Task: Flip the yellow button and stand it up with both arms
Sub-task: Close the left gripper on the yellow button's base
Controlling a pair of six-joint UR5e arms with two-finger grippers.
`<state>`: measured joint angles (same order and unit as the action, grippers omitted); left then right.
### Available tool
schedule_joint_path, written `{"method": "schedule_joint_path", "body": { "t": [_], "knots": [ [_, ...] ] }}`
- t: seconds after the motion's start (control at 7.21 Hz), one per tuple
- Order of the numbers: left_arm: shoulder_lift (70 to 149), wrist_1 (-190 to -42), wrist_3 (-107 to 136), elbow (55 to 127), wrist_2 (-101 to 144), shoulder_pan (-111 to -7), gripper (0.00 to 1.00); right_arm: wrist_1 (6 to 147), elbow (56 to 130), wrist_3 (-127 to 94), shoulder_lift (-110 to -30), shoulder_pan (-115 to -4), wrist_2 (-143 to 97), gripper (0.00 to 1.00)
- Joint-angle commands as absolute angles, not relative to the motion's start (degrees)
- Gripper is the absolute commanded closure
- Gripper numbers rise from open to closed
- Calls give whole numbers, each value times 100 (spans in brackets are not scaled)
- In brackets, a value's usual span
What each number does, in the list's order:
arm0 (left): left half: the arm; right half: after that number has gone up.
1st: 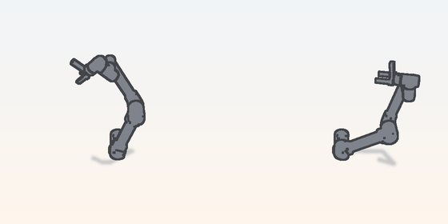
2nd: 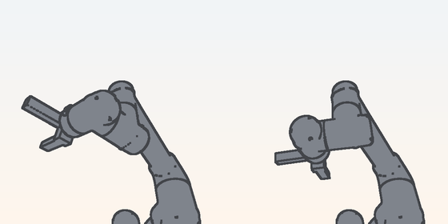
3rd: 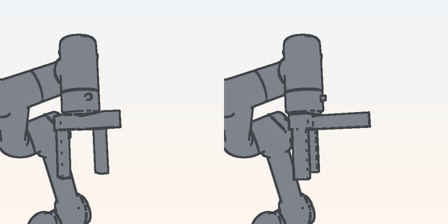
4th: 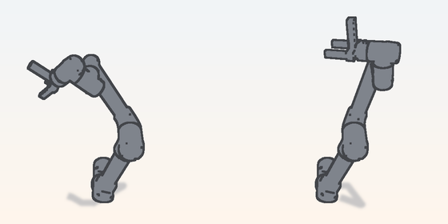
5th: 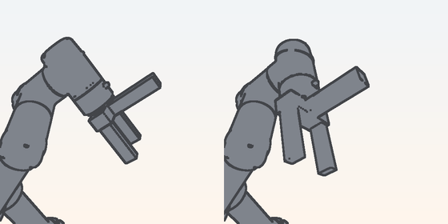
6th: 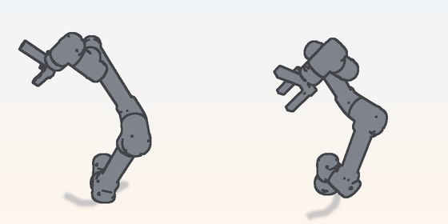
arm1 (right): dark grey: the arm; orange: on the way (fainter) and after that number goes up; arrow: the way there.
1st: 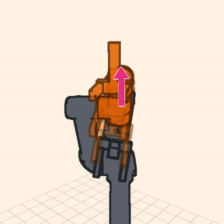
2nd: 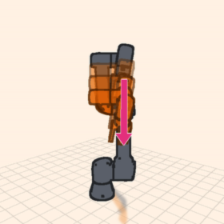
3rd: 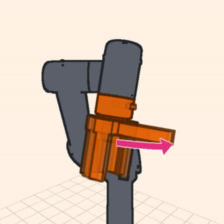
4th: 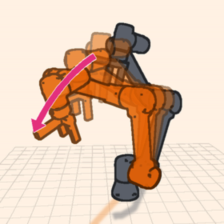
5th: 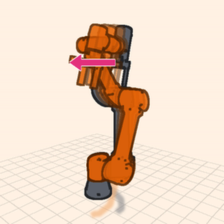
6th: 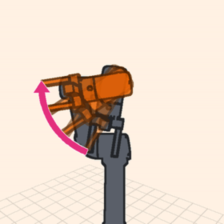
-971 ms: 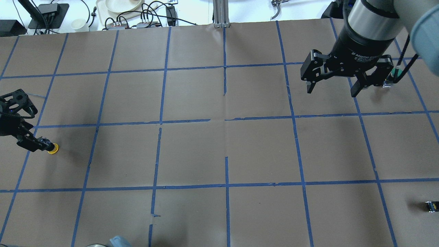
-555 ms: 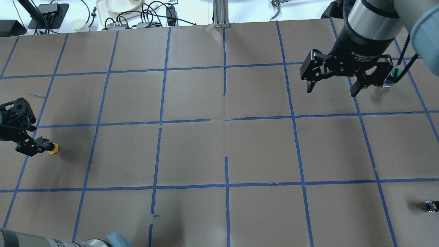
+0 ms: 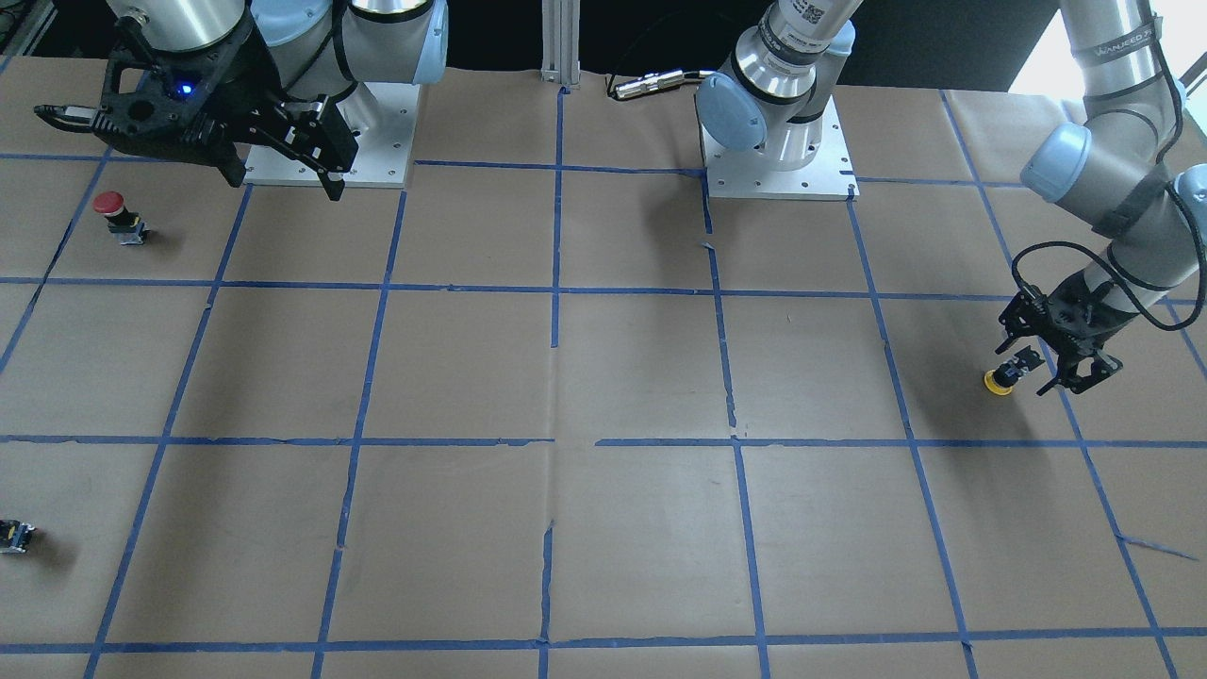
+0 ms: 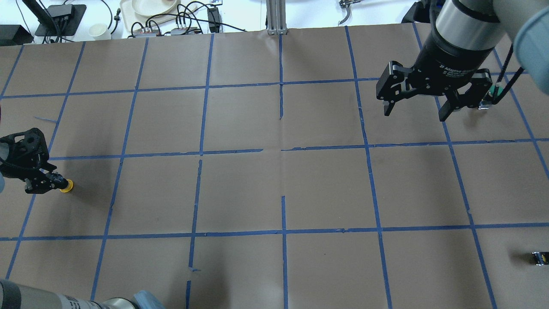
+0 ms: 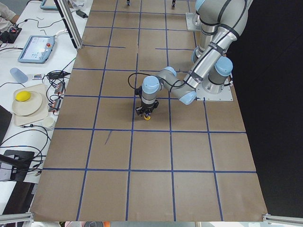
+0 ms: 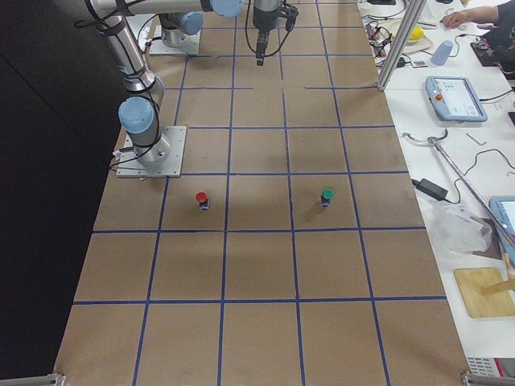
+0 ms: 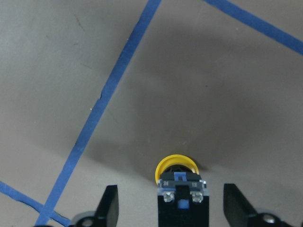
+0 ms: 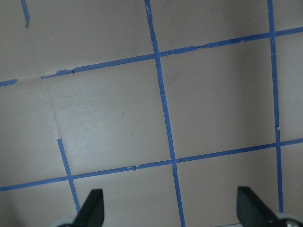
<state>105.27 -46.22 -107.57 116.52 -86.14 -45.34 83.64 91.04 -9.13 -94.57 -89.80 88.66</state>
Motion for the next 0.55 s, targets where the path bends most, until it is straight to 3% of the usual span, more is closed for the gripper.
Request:
{"method": "schedule_joint_path", "body": {
  "t": [0.0,0.42],
  "knots": [
    [10477,-4710,-10697,11637,-8578,-4570,87,8350,9105,-932,-9448,-8895,8868,0],
    [10136,-5743,-10085,11514,-7956,-4640,87,8236,9114,-879,-9439,-8394,8780,0]
  ]
}}
